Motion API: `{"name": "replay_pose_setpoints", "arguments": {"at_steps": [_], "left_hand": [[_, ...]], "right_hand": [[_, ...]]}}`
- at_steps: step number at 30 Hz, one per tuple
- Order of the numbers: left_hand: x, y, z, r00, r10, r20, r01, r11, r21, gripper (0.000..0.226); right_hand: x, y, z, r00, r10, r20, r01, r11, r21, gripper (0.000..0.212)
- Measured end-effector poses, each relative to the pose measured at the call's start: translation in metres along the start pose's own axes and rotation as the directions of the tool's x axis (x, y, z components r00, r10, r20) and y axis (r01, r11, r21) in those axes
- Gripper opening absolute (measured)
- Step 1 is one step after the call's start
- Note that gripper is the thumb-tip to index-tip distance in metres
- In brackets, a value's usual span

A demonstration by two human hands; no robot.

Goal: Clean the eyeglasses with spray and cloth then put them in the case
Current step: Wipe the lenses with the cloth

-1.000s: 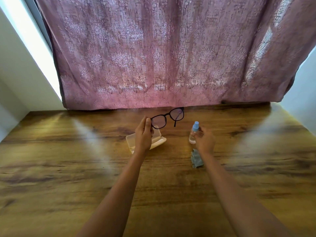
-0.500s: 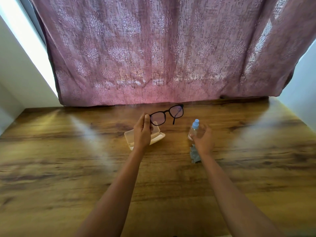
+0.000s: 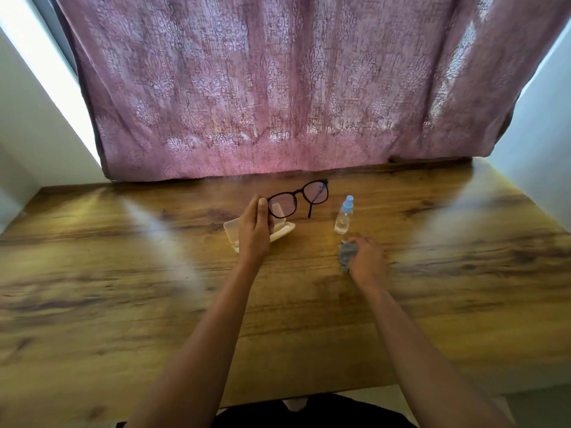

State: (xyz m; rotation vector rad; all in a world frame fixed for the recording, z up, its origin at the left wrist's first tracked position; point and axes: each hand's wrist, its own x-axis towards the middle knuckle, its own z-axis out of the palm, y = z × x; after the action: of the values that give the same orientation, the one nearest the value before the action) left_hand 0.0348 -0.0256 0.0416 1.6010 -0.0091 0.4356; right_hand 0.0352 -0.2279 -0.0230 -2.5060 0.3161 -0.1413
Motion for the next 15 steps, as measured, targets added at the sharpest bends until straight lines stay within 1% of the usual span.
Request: {"name": "replay_pose_setpoints", "arguments": {"at_steps": [3,6,8,9,10,12,13,15], "left_hand": [[-0.006,0.004,-0.003,1.000,0.010,-0.007,-0.010,1.000,0.004,0.031],[-0.011,0.007,-0.005,0.999,0.030,-0.023,-0.029,0.999,0.016,0.030],[-0.014,0.009,-0.005,0.999,0.039,-0.029,-0.039,0.999,0.022,0.030],[-0.015,0.009,-0.006,0.999,0.040,-0.031,-0.040,0.999,0.018,0.030],[-0.016,0.011,-0.006,0.999,0.041,-0.033,-0.040,0.999,0.013,0.030],[-0.018,0.013,-0.006,0.998,0.048,-0.034,-0.048,0.999,0.006,0.030],[-0.019,0.014,-0.006,0.998,0.050,-0.034,-0.050,0.999,0.004,0.030],[-0.020,0.016,-0.005,0.998,0.052,-0.033,-0.052,0.999,0.000,0.031]], "right_hand": [[-0.002,0.005,-0.001,0.998,0.055,0.011,-0.053,0.990,-0.134,0.041],[-0.003,0.007,-0.002,0.997,0.068,0.022,-0.061,0.972,-0.227,0.039],[-0.006,0.005,-0.004,0.999,0.037,-0.001,-0.036,0.965,-0.259,0.025],[-0.007,0.004,-0.005,1.000,0.019,-0.019,-0.023,0.971,-0.239,0.018],[-0.008,0.003,-0.007,0.999,-0.004,-0.039,-0.003,0.983,-0.181,0.013],[-0.011,-0.004,-0.012,0.995,-0.063,-0.073,0.066,0.997,0.040,0.008],[-0.014,-0.011,-0.018,0.993,-0.081,-0.083,0.095,0.979,0.179,0.008],[-0.024,-0.030,-0.032,0.994,-0.058,-0.088,0.092,0.887,0.453,0.007]]}}
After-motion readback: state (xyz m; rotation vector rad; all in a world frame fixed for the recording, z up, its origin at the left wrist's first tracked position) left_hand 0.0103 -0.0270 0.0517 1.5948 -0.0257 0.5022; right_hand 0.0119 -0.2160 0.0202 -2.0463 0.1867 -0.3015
